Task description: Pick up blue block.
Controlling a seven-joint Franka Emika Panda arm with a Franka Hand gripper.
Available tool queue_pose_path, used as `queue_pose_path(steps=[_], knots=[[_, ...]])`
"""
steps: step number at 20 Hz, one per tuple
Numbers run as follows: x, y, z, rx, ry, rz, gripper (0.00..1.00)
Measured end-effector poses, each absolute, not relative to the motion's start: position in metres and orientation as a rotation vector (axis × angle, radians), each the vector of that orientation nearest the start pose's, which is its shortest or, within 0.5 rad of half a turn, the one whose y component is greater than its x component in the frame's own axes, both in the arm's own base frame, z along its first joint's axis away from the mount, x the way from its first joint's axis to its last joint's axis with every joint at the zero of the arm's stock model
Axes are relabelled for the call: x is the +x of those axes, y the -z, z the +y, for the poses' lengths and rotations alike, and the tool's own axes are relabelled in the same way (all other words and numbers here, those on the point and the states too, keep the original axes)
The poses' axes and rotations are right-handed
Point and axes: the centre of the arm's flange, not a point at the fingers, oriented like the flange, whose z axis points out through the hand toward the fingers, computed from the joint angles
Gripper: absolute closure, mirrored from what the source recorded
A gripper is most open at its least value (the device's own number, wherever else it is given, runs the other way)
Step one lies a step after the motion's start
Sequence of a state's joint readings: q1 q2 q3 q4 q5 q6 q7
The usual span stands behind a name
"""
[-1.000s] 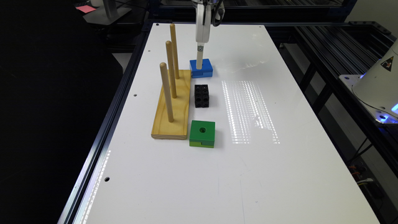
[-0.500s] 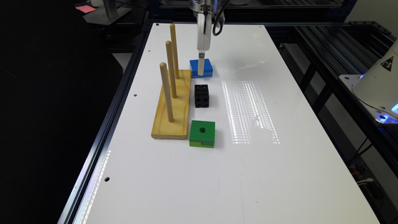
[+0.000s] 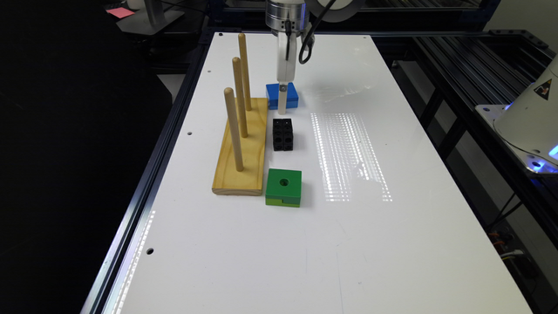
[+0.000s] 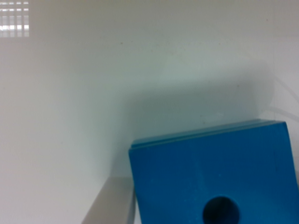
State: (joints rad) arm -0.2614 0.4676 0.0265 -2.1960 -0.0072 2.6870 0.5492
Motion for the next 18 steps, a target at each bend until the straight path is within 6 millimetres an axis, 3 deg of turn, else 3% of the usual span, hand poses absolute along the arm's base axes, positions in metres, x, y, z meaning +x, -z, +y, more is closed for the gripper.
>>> queue_pose_path(steps=[18], knots=[[0.5469, -0.1708, -0.1241, -2.892, 0.044, 1.179, 0.0]])
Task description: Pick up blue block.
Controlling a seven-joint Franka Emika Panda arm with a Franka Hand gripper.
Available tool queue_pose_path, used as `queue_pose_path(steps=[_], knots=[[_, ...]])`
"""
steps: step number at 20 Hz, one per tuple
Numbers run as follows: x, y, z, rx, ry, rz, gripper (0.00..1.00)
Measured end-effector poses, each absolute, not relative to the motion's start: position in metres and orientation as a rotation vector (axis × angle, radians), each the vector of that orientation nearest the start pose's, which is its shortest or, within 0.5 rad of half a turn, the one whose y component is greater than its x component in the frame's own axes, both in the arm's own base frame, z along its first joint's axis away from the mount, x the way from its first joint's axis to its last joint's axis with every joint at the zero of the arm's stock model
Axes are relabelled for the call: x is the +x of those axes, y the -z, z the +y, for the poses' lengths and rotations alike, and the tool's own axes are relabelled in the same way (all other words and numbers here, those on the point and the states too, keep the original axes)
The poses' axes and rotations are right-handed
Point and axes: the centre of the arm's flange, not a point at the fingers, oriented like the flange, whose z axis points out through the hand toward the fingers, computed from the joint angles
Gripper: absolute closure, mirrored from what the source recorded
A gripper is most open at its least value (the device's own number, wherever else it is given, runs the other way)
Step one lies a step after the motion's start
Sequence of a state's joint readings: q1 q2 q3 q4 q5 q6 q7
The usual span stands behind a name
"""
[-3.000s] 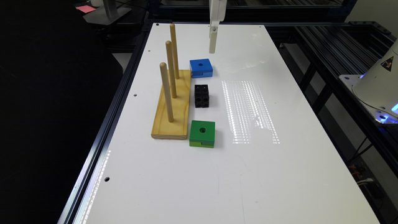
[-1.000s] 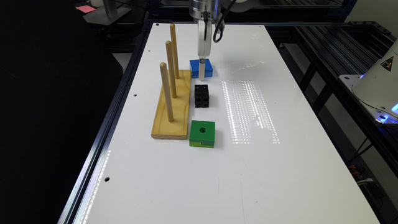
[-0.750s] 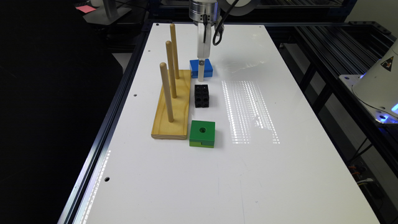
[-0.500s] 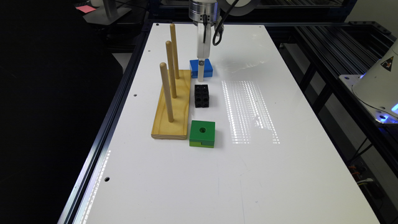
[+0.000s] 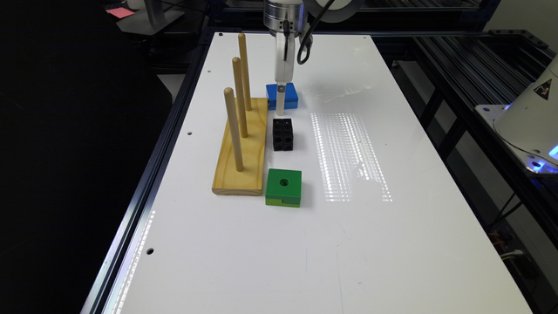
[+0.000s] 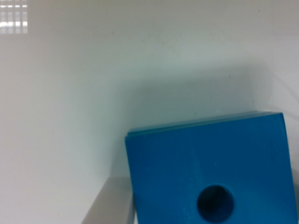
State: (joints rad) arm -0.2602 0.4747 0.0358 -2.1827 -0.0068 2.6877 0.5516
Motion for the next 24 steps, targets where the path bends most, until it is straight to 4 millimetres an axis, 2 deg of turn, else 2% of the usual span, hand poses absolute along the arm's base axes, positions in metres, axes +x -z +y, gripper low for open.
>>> queue_pose_path(steps=[1, 21, 24], knots=[[0.5492, -0.1704, -0.1241, -2.892, 0.047, 1.178, 1.0], [0.5491, -0.1706, -0.1243, -2.892, 0.045, 1.178, 1.0], [0.5494, -0.177, -0.1252, -2.892, 0.043, 1.18, 1.0]])
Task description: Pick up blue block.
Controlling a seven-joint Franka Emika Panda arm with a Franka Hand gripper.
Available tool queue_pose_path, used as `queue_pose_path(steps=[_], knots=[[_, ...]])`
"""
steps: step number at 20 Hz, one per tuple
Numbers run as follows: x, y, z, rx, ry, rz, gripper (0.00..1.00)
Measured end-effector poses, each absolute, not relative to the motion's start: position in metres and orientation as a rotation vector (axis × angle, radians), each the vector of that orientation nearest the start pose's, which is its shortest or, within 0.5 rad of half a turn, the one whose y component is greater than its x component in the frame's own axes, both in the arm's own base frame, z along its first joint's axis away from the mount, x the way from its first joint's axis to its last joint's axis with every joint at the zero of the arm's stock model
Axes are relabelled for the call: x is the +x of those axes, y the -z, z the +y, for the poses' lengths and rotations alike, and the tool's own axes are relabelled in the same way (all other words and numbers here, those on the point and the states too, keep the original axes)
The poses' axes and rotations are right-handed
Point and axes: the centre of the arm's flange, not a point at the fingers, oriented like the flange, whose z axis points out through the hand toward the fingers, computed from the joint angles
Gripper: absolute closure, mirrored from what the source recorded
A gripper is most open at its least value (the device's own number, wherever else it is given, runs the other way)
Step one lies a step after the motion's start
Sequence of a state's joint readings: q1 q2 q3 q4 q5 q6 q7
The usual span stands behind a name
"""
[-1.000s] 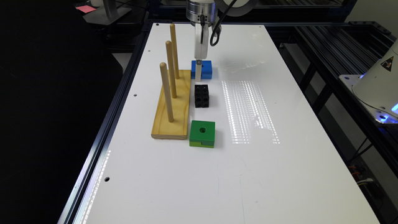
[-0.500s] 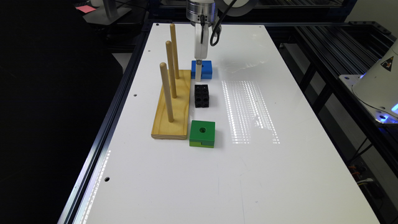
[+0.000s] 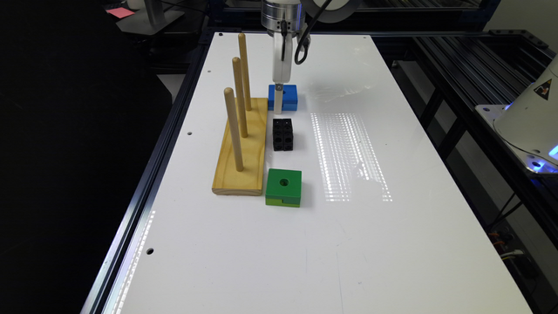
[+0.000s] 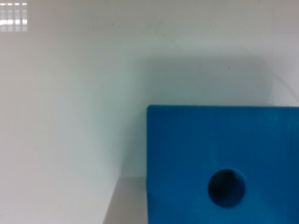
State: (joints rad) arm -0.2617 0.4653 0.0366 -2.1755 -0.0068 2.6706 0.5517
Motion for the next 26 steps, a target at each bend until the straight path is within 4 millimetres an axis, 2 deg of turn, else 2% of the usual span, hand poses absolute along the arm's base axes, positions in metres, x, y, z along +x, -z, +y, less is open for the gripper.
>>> queue_pose_path(steps=[6, 12, 22, 26], knots=[[0.551, -0.203, -0.126, -2.895, 0.04, 1.18, 1.0], [0.551, -0.242, -0.126, -2.899, 0.035, 1.181, 1.0], [0.549, -0.276, -0.126, -2.9, 0.048, 1.18, 1.0], [0.547, -0.303, -0.125, -2.901, 0.052, 1.181, 1.0]])
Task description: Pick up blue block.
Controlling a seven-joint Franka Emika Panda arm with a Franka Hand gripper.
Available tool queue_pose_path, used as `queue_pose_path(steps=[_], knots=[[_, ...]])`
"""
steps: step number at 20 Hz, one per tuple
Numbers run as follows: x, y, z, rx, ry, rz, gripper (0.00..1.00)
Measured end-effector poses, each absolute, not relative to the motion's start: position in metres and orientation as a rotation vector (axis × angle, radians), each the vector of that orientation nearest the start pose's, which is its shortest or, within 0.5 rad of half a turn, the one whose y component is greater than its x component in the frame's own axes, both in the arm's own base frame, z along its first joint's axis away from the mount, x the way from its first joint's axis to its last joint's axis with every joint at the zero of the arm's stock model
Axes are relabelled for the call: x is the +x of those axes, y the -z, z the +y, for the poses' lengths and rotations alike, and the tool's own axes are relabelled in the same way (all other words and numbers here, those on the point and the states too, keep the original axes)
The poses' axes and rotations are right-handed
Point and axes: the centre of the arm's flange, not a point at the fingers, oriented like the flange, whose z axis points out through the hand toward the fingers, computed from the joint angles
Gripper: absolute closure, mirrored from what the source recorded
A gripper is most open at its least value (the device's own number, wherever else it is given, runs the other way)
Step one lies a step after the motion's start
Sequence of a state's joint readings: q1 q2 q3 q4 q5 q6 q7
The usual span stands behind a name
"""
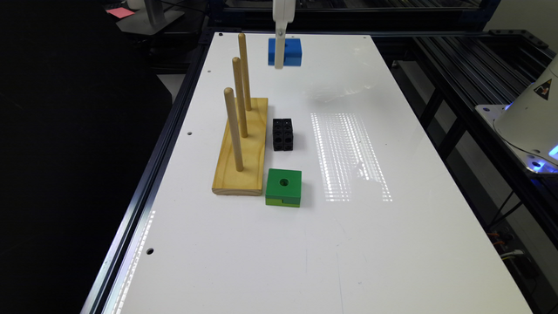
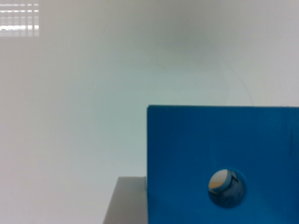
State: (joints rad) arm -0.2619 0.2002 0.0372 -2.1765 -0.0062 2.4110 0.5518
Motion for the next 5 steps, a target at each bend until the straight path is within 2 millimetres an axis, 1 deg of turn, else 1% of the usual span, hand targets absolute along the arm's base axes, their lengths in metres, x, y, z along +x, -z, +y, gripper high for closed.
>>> queue_pose_path(steps=[2, 5], knots=[[0.5447, -0.3124, -0.1247, -2.902, 0.051, 1.181, 1.0], [0.5439, -0.3158, -0.1245, -2.903, 0.05, 1.181, 1.0]])
